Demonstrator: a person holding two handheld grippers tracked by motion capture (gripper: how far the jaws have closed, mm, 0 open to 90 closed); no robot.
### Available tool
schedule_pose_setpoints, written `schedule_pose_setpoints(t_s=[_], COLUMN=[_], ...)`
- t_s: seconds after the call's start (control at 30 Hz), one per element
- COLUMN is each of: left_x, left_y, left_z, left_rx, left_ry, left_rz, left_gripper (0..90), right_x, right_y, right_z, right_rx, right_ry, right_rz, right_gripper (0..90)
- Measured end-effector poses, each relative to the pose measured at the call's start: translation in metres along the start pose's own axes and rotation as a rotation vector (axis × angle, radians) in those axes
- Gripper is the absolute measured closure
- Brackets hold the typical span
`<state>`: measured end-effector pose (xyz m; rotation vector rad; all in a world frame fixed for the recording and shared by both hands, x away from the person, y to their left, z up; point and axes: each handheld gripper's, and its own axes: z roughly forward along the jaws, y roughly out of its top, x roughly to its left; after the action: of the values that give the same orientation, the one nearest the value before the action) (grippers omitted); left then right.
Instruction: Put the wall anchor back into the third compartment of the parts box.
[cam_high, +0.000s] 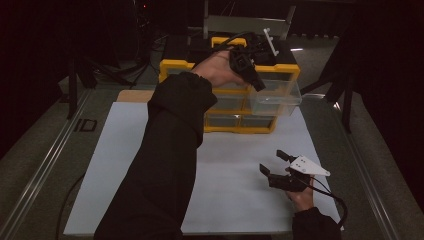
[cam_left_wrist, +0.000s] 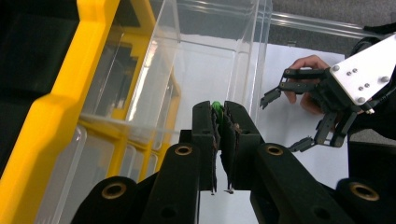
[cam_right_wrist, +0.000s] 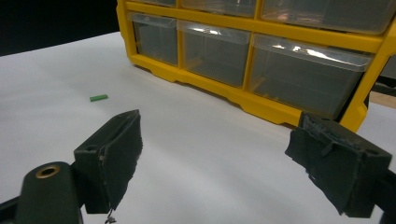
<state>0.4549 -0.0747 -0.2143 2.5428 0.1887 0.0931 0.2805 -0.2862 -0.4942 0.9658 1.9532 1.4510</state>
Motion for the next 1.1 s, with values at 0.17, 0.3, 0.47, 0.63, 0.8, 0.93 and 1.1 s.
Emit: schedule_pose_setpoints(t_s=[0.17,0.3,0.47,0.63,0.8,0.93,1.1], left_x=[0.001,0.002,0.003,0.003,0.004,0.005,0.002], left_y=[0.003,0.006,0.01,0.015,0.015,0.012,0.008], left_z=[0.002,0.004,0.007,0.008,0.012,0.011,0.01], left_rx=[0.0,-0.006,0.001,-0.024,-0.045,-0.071,-0.055], left_ry=[-0.001,0.001,0.011,0.017,0.032,0.02,0.035], left_rz=[0.003,0.004,0.005,-0.002,-0.069,-0.105,-0.094], left_gripper=[84.6,84.5,84.5,84.8,55.7,26.8,17.7], right_x=[0.0,0.0,0.0,0.0,0.0,0.0,0.0], right_y=[0.0,0.0,0.0,0.0,0.0,0.0,0.0], right_z=[0.0,0.0,0.0,0.0,0.0,0.0,0.0], right_rx=[-0.001,-0.001,-0.003,-0.004,-0.005,-0.004,-0.002], right_ry=[0.0,0.001,0.003,0.004,0.004,0.005,0.004], right_rz=[-0.002,0.0,-0.003,-0.003,-0.003,-0.003,-0.001], right_gripper=[15.3,15.3,15.3,15.3,15.3,15.3,15.3])
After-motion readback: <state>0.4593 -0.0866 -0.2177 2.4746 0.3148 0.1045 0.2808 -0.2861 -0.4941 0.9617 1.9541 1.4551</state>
